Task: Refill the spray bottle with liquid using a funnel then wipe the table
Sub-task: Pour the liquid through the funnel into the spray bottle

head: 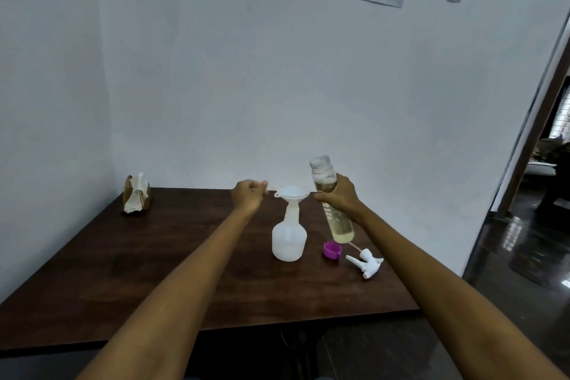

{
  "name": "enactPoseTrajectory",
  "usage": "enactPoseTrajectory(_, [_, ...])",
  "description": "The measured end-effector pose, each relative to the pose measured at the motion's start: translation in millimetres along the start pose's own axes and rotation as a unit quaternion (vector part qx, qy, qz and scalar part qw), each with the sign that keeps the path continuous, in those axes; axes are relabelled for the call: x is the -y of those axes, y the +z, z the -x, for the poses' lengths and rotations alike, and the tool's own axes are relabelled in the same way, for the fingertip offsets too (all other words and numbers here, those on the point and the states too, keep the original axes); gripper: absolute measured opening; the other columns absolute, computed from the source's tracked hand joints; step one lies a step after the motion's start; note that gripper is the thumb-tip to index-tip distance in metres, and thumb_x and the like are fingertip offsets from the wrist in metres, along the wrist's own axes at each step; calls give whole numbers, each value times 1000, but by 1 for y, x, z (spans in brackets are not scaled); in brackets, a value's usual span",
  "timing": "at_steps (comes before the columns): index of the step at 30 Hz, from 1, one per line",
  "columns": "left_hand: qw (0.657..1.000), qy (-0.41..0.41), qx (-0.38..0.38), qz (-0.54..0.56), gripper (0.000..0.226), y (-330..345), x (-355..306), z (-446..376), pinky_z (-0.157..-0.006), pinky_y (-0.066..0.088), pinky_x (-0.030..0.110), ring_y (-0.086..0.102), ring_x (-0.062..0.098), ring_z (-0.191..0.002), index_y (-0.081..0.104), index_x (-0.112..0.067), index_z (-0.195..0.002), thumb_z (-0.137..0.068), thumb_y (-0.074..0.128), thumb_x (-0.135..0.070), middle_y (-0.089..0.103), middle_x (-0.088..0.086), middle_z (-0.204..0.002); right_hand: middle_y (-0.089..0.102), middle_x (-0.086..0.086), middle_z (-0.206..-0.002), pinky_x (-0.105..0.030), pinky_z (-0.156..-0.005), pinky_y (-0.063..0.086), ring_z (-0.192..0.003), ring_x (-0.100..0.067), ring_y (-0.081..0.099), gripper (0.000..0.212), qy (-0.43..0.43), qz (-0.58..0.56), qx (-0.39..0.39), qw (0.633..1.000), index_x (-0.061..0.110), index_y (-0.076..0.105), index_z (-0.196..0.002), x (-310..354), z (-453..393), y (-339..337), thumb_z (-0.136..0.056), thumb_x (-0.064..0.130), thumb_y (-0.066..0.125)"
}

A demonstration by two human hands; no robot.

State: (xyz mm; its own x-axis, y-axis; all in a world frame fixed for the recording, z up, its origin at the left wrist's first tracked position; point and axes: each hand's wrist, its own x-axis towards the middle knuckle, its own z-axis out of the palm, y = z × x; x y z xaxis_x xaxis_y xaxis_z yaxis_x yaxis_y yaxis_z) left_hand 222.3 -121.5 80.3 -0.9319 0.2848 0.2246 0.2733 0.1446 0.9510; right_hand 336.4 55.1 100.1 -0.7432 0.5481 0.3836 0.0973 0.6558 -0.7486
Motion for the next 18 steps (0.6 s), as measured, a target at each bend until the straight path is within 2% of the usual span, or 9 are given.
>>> enactPoseTrajectory(1, [999, -34, -1, -3, 28, -2, 5, -4, -80, 57, 37, 61, 19, -76, 64, -5, -77, -95, 55, -26, 70, 19, -106, 67, -11, -95, -32, -80, 50, -87, -20, 61, 39, 2, 20, 0, 1000, -1, 63, -102, 1, -5, -2, -66, 4, 77])
enactPoseTrajectory(2, [997, -77, 21, -2, 32, -3, 8, -6, -77, 55, 36, 61, 21, -77, 65, -3, -84, -96, 52, -29, 69, 19, -109, 65, -11, -93, -32, -80, 49, -85, -20, 59, 36, 2, 39, -1, 999, -1, 62, -98, 2, -11, -3, -65, 3, 77])
enactPoseTrajectory(4, [984, -155, 93, 7, 46, -2, 13, -8, -78, 53, 37, 65, 29, -94, 60, 4, -112, -98, 45, -37, 65, 19, -118, 60, -9, -84, -32, -75, 45, -81, -19, 55, 26, 0, 75, -1, 997, 4, 58, -82, 3, -21, -4, -64, 2, 76])
enactPoseTrajectory(6, [973, -182, 136, 39, 54, 4, 15, -10, -83, 52, 39, 64, 30, -100, 53, 6, -123, -99, 41, -41, 64, 19, -121, 56, -8, -78, -30, -71, 41, -76, -20, 53, 28, -4, 111, 2, 994, 12, 50, -67, 4, -30, -5, -62, 2, 75])
enactPoseTrajectory(8, [967, -185, 155, 76, 55, 12, 11, -10, -82, 53, 39, 64, 28, -92, 56, 6, -119, -98, 41, -43, 66, 19, -118, 55, -7, -76, -28, -67, 38, -73, -20, 52, 31, -8, 152, 14, 988, 15, 46, -63, 4, -37, -5, -61, 4, 76])
enactPoseTrajectory(10, [963, -188, 165, 104, 56, 20, 7, -11, -79, 54, 38, 65, 29, -91, 59, 7, -114, -97, 43, -44, 67, 19, -112, 55, -6, -77, -25, -63, 36, -71, -21, 51, 32, -3, 182, 27, 983, 11, 50, -70, 3, -42, -5, -52, 15, 76])
enactPoseTrajectory(12, [962, -189, 161, 113, 52, 26, 5, -12, -76, 54, 36, 66, 29, -87, 61, 6, -109, -97, 45, -43, 67, 17, -104, 55, -4, -76, -23, -55, 34, -70, -20, 50, 35, 5, 188, 34, 982, 12, 48, -69, -1, -46, -4, -41, 25, 65])
enactPoseTrajectory(14, [964, -188, 147, 114, 43, 30, 3, -13, -70, 55, 33, 64, 24, -74, 62, 3, -99, -97, 47, -37, 66, 13, -92, 55, -4, -76, -21, -51, 33, -70, -20, 50, 33, 1, 192, 34, 981, 15, 45, -66, -6, -49, -2, -38, 25, 59])
enactPoseTrajectory(18, [970, -187, 106, 112, 33, 32, 1, -17, -55, 54, 27, 58, 16, -55, 60, -4, -74, -97, 49, -25, 63, 7, -70, 54, -5, -78, -24, -63, 35, -73, -21, 51, 41, -14, 225, 49, 973, 10, 49, -75, -12, -54, 1, -39, 27, 57])
